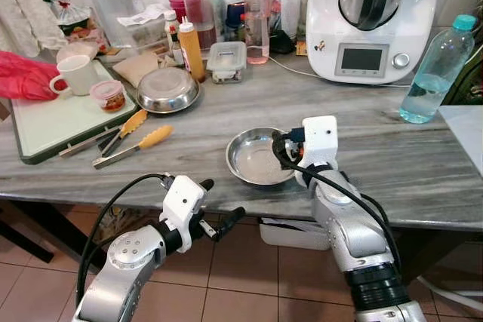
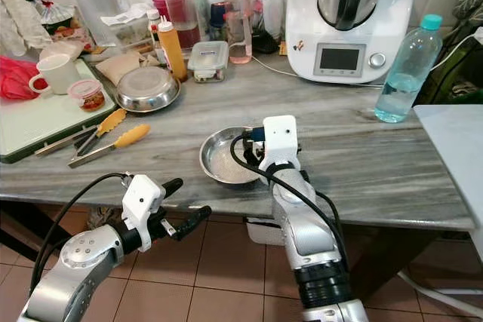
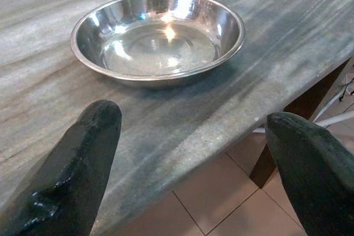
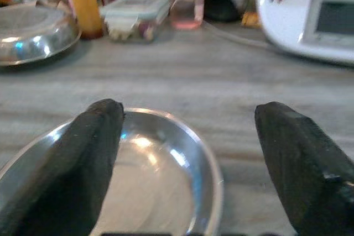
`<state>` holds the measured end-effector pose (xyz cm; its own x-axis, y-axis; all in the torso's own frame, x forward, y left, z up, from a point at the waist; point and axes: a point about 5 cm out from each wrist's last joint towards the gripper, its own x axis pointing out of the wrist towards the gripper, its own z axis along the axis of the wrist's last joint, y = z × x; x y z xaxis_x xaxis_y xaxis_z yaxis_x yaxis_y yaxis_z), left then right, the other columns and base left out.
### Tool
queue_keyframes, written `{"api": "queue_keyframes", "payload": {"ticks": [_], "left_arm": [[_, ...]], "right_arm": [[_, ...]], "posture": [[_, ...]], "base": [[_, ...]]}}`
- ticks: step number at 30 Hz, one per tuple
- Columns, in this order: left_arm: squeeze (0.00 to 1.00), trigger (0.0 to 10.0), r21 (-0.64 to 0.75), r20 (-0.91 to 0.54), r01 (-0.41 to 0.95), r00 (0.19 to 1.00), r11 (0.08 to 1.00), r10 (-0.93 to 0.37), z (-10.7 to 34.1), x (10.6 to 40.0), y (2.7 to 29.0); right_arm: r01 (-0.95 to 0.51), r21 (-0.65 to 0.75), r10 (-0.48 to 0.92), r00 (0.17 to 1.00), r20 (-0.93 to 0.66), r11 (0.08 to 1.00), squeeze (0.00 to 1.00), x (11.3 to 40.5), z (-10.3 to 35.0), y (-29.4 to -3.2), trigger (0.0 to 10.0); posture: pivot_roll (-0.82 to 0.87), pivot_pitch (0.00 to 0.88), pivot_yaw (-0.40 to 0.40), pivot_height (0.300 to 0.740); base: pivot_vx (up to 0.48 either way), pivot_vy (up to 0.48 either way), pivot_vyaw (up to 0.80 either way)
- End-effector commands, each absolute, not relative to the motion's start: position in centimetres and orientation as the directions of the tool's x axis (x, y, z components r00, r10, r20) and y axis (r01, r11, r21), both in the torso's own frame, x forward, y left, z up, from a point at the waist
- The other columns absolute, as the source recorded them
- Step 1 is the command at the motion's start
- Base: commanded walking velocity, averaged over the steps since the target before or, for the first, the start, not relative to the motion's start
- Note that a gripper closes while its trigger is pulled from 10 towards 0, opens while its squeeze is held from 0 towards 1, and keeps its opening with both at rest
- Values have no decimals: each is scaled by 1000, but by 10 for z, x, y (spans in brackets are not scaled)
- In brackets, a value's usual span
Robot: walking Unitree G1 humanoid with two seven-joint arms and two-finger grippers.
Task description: Setting the table
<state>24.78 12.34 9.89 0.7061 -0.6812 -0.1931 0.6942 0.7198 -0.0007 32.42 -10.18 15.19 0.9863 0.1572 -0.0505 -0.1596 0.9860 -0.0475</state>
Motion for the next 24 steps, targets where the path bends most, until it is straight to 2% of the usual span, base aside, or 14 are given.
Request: {"api": "queue_keyframes", "payload": {"ticks": [1,6,20,21,24], "left_arm": [[0,10000,21,-195,692,711,722,-675,101,249,127],[0,10000,29,-176,672,732,740,-658,104,252,129],[0,10000,26,-151,662,744,749,-651,107,252,131],[0,10000,28,-147,658,747,752,-648,107,253,131],[0,10000,40,-129,635,769,772,-626,109,257,131]], "right_arm": [[-147,-75,148,989,2,986,1000,322,159,-105,10000],[-121,-229,140,987,71,966,1000,308,159,-120,10000],[-65,-234,79,996,51,970,1000,268,139,-153,10000],[-83,-218,94,995,38,972,0,264,138,-155,10000],[-86,-197,99,994,56,977,0,261,141,-157,10000]], "posture": [[-71,8,76,740],[-73,9,76,740],[-92,8,73,740],[-95,9,73,740],[-99,8,73,740]], "base": [[0,0,0],[0,0,0],[0,0,0],[0,0,0],[0,0,0]]}}
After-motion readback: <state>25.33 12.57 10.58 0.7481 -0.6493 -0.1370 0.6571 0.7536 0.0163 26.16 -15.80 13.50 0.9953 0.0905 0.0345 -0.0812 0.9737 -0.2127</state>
